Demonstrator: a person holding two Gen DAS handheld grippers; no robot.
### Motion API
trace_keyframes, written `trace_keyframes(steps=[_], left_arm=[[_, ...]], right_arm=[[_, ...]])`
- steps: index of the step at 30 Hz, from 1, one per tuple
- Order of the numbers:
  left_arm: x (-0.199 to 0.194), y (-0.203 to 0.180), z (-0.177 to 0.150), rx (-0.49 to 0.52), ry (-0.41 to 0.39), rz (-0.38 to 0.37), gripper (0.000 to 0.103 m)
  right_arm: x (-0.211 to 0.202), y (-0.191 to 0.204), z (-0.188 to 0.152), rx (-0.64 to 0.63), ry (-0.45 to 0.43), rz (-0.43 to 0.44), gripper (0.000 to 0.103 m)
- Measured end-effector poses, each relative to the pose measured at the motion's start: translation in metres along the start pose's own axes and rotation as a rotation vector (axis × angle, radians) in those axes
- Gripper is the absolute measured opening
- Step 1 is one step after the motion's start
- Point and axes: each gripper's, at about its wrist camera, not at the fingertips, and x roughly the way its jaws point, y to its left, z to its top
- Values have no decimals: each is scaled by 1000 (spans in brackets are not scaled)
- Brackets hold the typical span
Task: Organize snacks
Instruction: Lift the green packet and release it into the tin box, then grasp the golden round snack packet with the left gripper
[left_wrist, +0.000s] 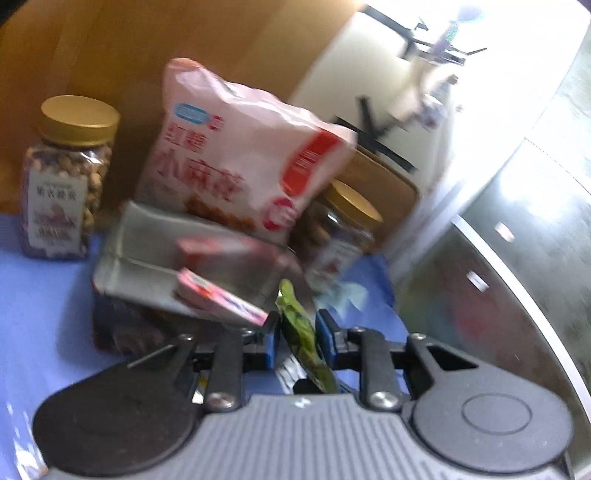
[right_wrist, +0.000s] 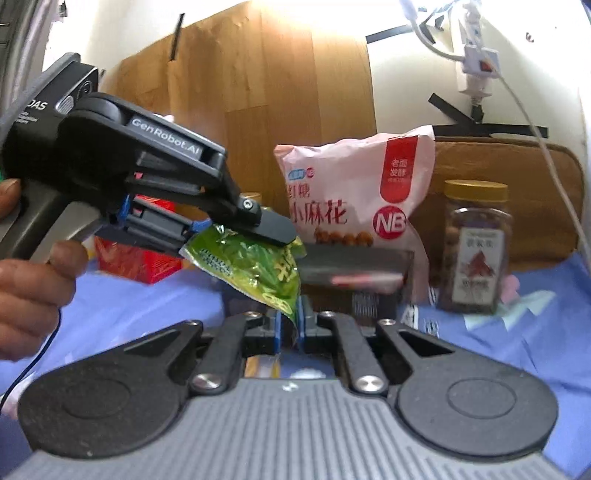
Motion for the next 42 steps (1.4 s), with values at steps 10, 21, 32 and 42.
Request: trace_keyframes(steps=[10, 21, 32, 42], left_arm=[[48, 32, 23, 42, -2, 191, 35], [-12, 32, 3, 88, -28, 200, 47], [-49, 70, -63, -143, 71, 100, 59], [-36, 71, -75, -181, 105, 101, 62]], right_arm=[[39, -9, 3, 7, -15, -68, 43], [4, -13, -8, 172, 45, 44, 43], [-2, 11, -32, 235, 194, 167, 33], [18, 25, -30, 187, 286, 102, 33]])
